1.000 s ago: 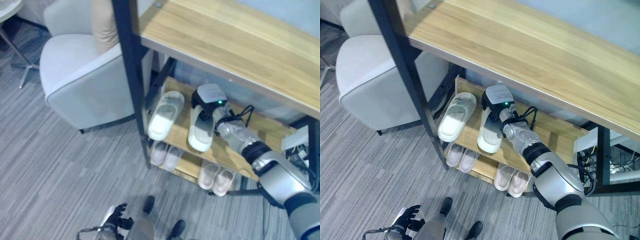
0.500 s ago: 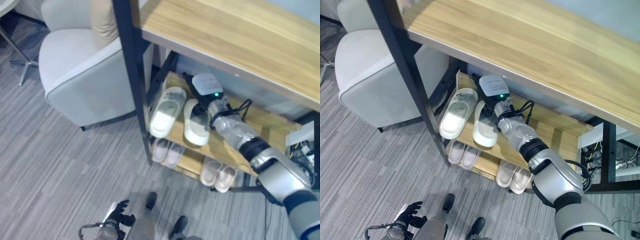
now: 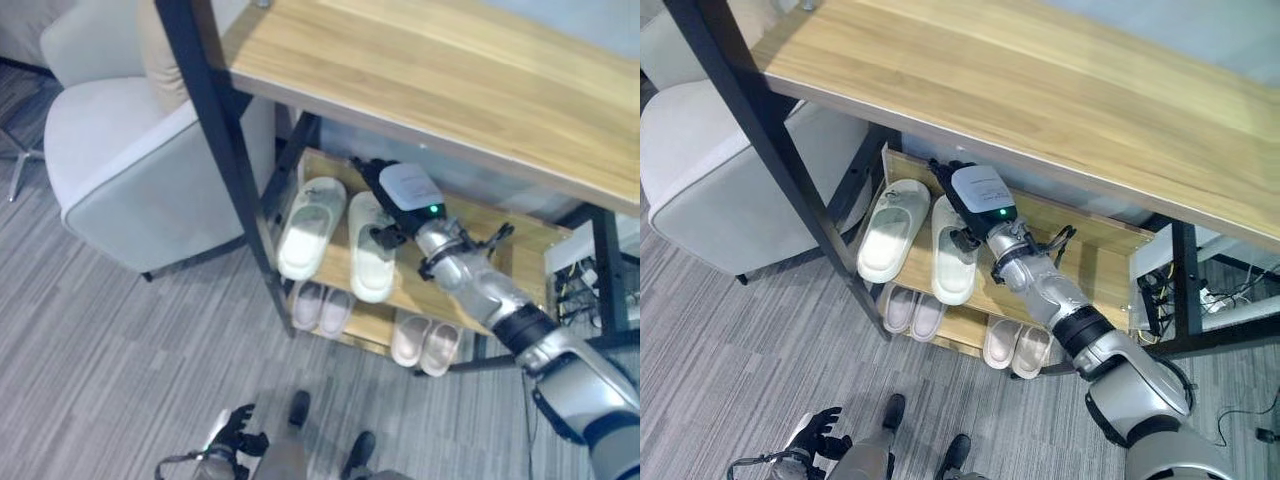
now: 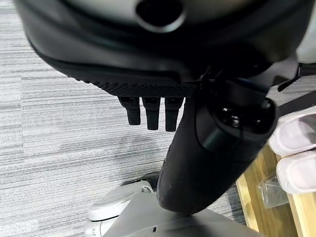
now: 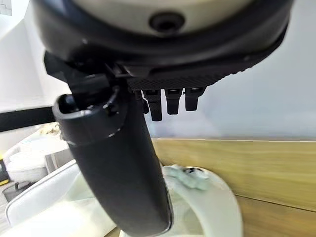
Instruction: Arrange the slippers neatly on the shoe rack.
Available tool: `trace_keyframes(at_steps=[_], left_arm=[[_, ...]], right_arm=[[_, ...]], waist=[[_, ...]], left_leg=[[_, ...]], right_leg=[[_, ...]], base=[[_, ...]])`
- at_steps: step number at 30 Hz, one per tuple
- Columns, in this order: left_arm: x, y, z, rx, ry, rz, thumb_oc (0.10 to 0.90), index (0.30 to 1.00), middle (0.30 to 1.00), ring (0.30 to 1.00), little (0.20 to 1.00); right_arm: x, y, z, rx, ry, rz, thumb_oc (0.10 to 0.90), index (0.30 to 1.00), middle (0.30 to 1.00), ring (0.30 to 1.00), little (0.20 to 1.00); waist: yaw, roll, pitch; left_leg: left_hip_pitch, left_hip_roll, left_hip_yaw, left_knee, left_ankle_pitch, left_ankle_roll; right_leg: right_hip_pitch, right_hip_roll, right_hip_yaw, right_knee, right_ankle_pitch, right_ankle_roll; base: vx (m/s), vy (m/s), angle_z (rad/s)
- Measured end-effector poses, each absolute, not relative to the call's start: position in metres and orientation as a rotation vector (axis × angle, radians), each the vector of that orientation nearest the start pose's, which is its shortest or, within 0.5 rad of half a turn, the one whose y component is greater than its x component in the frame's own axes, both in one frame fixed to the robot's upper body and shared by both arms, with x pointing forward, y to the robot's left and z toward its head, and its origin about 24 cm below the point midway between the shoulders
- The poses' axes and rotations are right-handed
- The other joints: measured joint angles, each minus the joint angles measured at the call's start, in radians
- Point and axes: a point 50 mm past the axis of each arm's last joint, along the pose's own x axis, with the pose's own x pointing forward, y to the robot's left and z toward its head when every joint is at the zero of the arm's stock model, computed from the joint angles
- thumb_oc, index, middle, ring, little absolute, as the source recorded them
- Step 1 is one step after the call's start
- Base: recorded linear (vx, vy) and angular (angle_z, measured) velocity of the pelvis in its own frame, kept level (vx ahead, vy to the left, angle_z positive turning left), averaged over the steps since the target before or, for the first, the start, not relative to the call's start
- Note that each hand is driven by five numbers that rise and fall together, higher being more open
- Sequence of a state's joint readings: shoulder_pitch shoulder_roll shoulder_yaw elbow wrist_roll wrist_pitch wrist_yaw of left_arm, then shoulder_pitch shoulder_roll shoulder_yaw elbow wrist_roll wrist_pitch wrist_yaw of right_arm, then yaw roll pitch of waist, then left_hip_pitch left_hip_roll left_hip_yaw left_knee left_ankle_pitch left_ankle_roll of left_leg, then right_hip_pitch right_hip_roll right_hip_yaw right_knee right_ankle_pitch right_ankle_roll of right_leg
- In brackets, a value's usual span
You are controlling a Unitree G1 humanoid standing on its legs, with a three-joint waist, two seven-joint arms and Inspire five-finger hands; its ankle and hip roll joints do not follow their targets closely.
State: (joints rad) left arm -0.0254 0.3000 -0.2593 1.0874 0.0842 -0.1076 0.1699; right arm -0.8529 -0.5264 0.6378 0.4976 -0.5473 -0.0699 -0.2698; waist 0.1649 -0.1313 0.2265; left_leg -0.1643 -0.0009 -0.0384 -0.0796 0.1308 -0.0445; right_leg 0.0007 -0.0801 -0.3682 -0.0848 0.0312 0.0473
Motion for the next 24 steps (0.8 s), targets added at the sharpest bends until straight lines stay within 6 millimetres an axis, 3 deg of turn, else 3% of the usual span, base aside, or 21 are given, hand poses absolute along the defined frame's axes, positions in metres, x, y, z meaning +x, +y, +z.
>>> trace_keyframes(at_steps=[10, 18, 24], left_arm=[[0.128, 0.238, -0.142, 0.540, 0.967, 0.024, 0.800, 0.900, 0.900, 0.900, 0.900], [0.117, 0.234, -0.147, 0.520, 1.006, 0.028, 0.800, 0.900, 0.900, 0.900, 0.900], [0.112, 0.232, -0.149, 0.520, 1.031, 0.024, 0.800, 0.900, 0.900, 0.900, 0.900]], right_arm=[[0.351, -0.126, 0.148, -1.064, -0.504, 0.164, 0.800, 0.900, 0.900, 0.900, 0.900], [0.333, -0.142, 0.107, -0.713, -0.291, 0.156, 0.800, 0.900, 0.900, 0.900, 0.900], [0.321, -0.150, 0.081, -0.553, -0.172, 0.108, 0.800, 0.900, 0.900, 0.900, 0.900]], waist=[[-0.024, 0.016, -0.005], [-0.036, 0.039, -0.017], [-0.057, 0.052, -0.029]], left_leg=[[0.018, 0.000, 0.012, 0.000, 0.001, 0.007], [0.043, 0.002, 0.034, 0.000, -0.016, 0.005], [0.043, 0.001, 0.036, 0.000, -0.017, 0.007]], right_leg=[[0.012, -0.002, 0.009, 0.000, 0.001, 0.000], [0.029, -0.004, 0.033, 0.000, 0.003, 0.001], [0.029, -0.005, 0.034, 0.000, 0.003, 0.001]], base=[[0.00, -0.001, -0.02], [0.01, 0.003, -0.08], [0.00, 0.000, 0.00]])
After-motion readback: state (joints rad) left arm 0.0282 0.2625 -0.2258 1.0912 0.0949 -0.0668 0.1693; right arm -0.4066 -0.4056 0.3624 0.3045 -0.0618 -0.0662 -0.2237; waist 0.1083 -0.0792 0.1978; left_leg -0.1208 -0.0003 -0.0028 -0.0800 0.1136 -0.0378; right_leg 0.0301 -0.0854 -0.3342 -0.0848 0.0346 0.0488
